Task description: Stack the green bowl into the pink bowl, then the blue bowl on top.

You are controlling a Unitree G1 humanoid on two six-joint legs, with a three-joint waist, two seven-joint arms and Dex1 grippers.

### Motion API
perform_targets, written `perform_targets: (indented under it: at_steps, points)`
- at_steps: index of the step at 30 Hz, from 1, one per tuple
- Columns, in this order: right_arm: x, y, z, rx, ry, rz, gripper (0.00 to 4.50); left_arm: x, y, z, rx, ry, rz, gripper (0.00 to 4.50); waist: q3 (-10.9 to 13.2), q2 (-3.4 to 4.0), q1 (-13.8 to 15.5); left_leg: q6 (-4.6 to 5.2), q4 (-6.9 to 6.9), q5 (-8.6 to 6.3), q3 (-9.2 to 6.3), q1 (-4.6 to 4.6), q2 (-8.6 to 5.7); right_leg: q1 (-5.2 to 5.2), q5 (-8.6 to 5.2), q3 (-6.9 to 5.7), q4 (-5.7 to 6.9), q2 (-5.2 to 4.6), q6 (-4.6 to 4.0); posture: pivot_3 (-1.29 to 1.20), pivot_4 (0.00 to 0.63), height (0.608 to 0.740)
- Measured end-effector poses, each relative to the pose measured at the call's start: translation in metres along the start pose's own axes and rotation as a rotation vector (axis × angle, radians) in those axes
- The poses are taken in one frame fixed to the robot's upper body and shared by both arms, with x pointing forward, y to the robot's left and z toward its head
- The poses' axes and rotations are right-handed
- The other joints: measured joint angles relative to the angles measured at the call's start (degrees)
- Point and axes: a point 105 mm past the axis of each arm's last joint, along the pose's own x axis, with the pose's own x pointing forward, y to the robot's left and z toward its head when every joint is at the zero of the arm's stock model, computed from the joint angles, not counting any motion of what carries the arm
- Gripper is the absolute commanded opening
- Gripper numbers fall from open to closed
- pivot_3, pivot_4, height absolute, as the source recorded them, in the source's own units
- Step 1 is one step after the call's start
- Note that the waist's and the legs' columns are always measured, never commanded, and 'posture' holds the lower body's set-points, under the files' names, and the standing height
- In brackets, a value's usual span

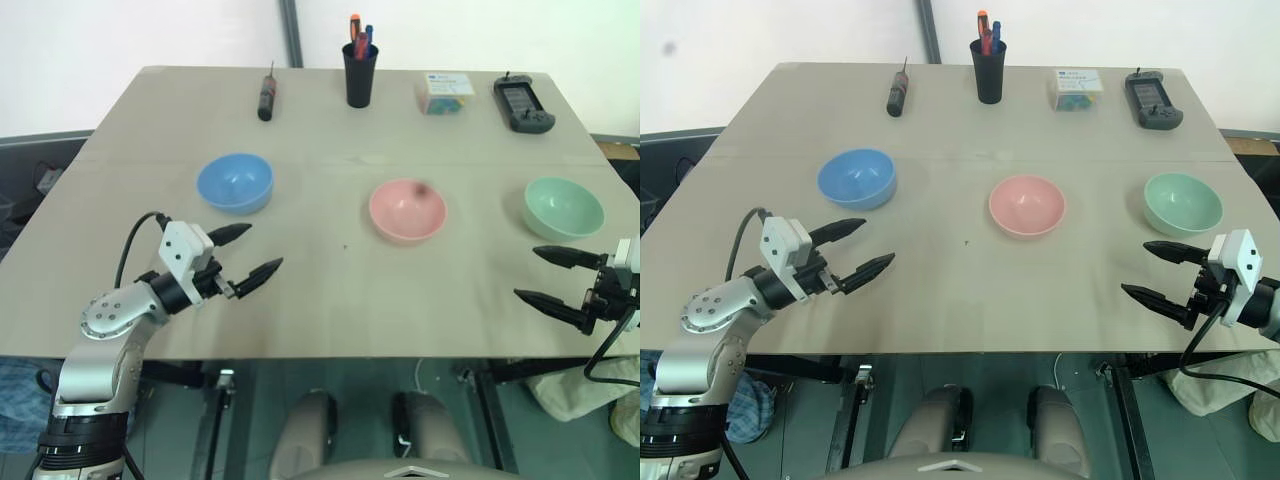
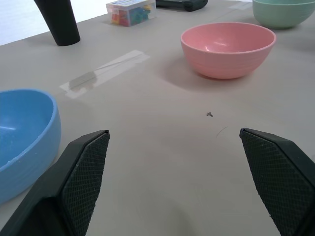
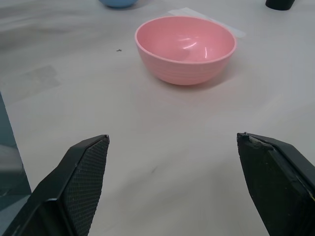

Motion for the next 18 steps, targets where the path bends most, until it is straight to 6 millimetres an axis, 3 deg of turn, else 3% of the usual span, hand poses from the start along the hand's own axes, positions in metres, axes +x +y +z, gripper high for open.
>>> perform_targets:
  at_steps: [18]
  points:
    - [0.0007, 0.0007, 0.0005, -0.009, 0.004, -0.009, 4.39, 0.0018, -0.0032, 0.0026, 0.002, -0.033, -0.018, 4.50, 0.0, 0.00, 0.0, 0.00, 0.00, 0.00, 0.00, 0.00, 0.00, 0.00, 0.00, 0.00, 0.00, 0.00, 0.00, 0.00, 0.150, 0.740]
